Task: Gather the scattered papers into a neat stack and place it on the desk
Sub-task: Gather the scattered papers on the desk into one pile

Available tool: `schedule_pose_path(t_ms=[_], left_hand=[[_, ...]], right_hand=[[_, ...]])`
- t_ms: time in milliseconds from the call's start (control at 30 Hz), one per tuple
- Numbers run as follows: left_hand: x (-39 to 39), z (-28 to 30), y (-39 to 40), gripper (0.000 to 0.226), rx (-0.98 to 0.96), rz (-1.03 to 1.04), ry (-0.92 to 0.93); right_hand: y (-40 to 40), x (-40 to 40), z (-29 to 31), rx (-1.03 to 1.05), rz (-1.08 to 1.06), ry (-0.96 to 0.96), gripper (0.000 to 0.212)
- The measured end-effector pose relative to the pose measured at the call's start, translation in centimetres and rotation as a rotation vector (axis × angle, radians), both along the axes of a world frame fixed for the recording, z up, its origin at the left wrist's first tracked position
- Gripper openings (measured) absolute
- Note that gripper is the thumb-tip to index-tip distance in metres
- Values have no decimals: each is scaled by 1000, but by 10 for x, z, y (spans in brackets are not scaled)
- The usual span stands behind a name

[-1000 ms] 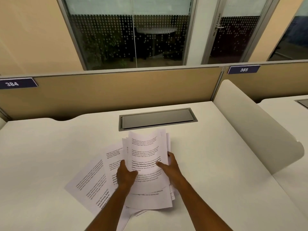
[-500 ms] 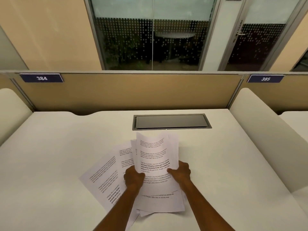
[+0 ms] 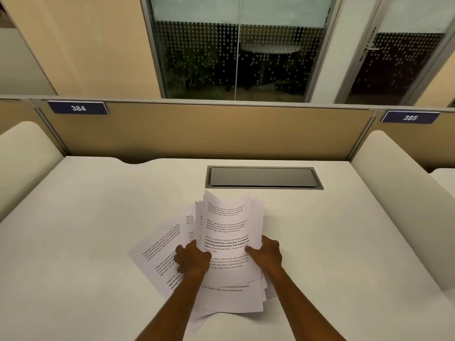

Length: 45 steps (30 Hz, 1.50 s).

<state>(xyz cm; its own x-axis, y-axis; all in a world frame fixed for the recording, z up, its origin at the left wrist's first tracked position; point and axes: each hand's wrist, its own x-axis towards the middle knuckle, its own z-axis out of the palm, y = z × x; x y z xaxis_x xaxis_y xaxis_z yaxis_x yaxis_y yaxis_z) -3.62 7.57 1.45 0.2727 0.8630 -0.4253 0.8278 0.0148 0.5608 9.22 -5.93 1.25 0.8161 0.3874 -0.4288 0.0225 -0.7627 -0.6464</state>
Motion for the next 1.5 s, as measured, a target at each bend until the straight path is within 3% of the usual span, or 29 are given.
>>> schedule_pose_path(t_ms=[267, 400, 600, 767, 833, 1000, 1133, 1367, 1500], left_hand=[[-15, -9, 20, 53, -86, 47, -254], [-20, 8, 15, 56, -163, 105, -418], [-25, 11, 15, 68, -202, 285, -480], [-32, 8, 16, 36, -173, 303, -455], [-35, 5, 16, 33, -133, 303, -411], [-42, 0, 21, 47, -57, 263, -127], [-51, -2, 23, 52, -89, 274, -11], [-66, -6, 26, 52, -155, 442, -13], [-77, -22, 31, 74, -157, 560, -33]], right_hand=[[12, -7, -19, 160, 17, 120, 74], [15, -17, -6, 221, 22, 150, 62], [16, -22, 2, 210, 61, 139, 59], [17, -24, 0, 173, 107, 105, 66], [20, -27, -2, 146, 142, 91, 70], [32, -36, 9, 114, 241, 62, 65], [44, -43, 11, 63, 306, 15, 71], [58, -49, -21, 42, 334, -9, 77], [61, -59, -22, 60, 332, -15, 72]])
